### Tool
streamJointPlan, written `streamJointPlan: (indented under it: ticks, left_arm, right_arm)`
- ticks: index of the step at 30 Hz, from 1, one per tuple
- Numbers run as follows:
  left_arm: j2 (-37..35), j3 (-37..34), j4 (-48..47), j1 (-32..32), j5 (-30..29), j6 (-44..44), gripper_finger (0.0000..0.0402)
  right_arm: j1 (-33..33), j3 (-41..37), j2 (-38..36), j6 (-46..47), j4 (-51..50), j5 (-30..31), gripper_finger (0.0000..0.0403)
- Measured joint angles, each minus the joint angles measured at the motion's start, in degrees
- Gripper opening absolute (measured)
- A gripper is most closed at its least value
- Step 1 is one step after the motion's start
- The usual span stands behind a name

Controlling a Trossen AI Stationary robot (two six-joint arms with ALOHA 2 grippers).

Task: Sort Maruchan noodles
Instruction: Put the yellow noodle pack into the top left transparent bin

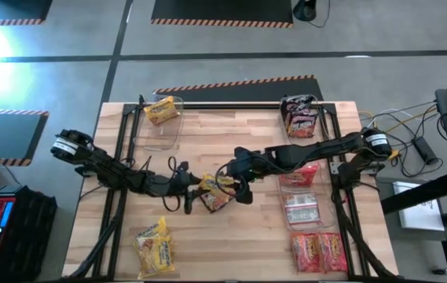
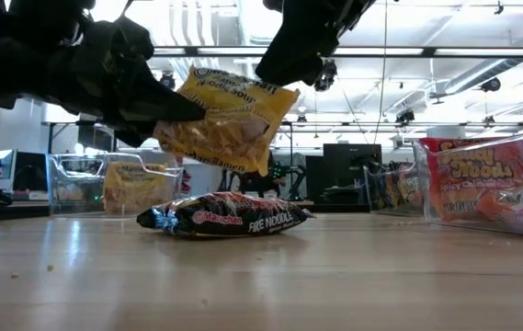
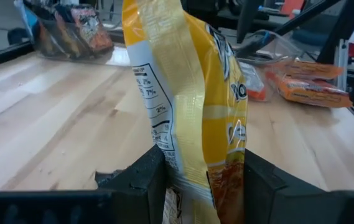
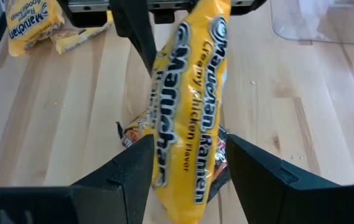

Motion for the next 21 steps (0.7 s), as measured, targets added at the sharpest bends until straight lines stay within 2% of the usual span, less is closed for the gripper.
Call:
streamJointPlan:
  ticks: [21]
  left_arm:
    - [0.0,0.0,9.4,0.0,1.5,12.4,0.0123]
  right_arm:
    - [-0.4,0.0,0.0,4.6,1.2,-3.2,0.0189]
